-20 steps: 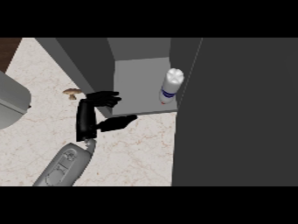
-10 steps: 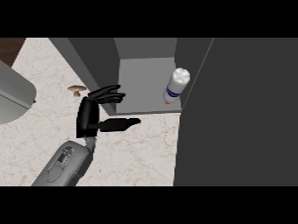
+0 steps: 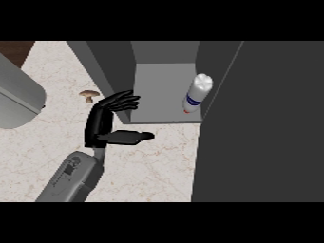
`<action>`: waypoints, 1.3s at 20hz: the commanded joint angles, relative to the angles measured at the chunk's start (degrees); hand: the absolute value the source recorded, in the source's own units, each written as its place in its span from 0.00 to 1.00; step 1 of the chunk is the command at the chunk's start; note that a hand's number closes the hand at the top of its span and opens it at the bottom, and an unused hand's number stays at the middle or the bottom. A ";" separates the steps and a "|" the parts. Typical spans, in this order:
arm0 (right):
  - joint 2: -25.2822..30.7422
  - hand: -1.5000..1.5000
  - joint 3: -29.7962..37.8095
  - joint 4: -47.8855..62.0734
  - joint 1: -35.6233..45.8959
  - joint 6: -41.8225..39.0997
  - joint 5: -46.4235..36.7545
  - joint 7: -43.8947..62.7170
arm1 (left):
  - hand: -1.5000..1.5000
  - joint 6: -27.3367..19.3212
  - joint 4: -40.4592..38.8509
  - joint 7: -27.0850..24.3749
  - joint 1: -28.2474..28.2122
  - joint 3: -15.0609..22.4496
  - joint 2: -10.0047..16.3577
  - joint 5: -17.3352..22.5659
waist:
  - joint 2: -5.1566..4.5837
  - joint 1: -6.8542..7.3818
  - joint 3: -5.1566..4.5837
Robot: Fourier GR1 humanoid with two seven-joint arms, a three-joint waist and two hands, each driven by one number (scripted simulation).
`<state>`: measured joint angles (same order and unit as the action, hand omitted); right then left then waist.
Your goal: Pick up the bottled water, place it into the cabinet and close the cabinet
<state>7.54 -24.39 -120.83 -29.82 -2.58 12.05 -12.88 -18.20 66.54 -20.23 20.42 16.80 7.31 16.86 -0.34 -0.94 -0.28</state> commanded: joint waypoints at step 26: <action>7.06 1.00 -9.08 -5.16 -1.52 -0.40 -8.35 6.37 | 0.00 6.61 51.59 7.60 -31.27 9.38 3.05 3.61 | 0.55 1.80 0.23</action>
<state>13.22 -29.45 -125.15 -32.55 -1.96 5.90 -10.89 -12.96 112.26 -11.56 -4.38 24.45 8.78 20.06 0.22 0.37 0.00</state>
